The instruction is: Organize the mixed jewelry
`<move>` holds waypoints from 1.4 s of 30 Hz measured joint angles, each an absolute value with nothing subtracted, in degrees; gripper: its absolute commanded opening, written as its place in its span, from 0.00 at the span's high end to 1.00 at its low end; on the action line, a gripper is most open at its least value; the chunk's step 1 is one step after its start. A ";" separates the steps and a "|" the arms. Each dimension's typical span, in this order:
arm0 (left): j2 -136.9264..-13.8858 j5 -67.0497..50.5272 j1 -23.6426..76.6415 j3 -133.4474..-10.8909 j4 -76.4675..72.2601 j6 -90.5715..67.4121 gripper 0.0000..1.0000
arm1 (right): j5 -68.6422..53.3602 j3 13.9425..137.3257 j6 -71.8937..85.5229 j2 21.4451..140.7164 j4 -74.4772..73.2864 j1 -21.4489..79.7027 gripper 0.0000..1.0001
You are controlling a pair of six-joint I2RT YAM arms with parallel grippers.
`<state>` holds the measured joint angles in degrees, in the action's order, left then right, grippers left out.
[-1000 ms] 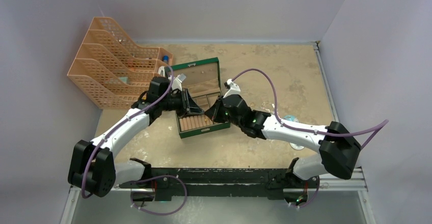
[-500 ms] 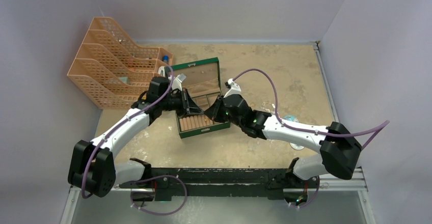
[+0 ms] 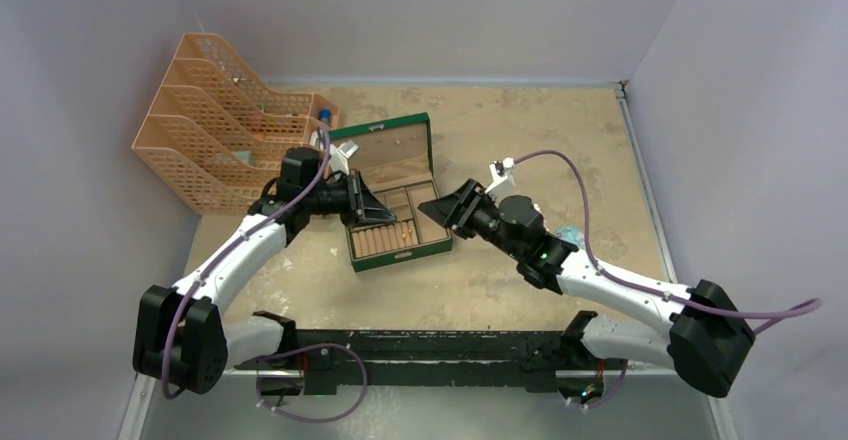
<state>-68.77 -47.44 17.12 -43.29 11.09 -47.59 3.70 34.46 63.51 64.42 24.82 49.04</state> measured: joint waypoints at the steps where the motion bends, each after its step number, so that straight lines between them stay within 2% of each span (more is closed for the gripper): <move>1: -68.45 -49.04 16.60 -43.29 10.37 -48.40 1.00 | 2.44 32.97 64.40 63.83 27.22 48.10 0.36; 6: -66.28 -56.34 15.49 -43.94 5.56 -53.65 1.00 | -3.11 29.43 67.70 63.77 36.80 46.54 0.35; 11: -64.29 -61.17 15.49 -44.66 -0.93 -59.24 1.00 | -9.93 29.80 68.20 66.26 47.75 46.59 0.39; 16: -63.20 -63.92 15.49 -44.77 -5.74 -63.40 1.00 | -14.17 31.99 68.23 68.10 51.83 46.59 0.42; 20: -62.98 -64.90 15.49 -44.77 -7.77 -65.39 1.00 | -15.75 32.56 68.58 68.27 53.65 46.61 0.50; 30: -62.98 -65.63 15.49 -44.77 -11.38 -67.94 1.00 | -17.67 32.77 70.17 70.04 56.31 46.59 0.76; 42: -62.98 -65.82 15.49 -44.77 -12.62 -68.38 1.00 | -17.72 32.77 71.40 70.13 57.39 46.59 0.91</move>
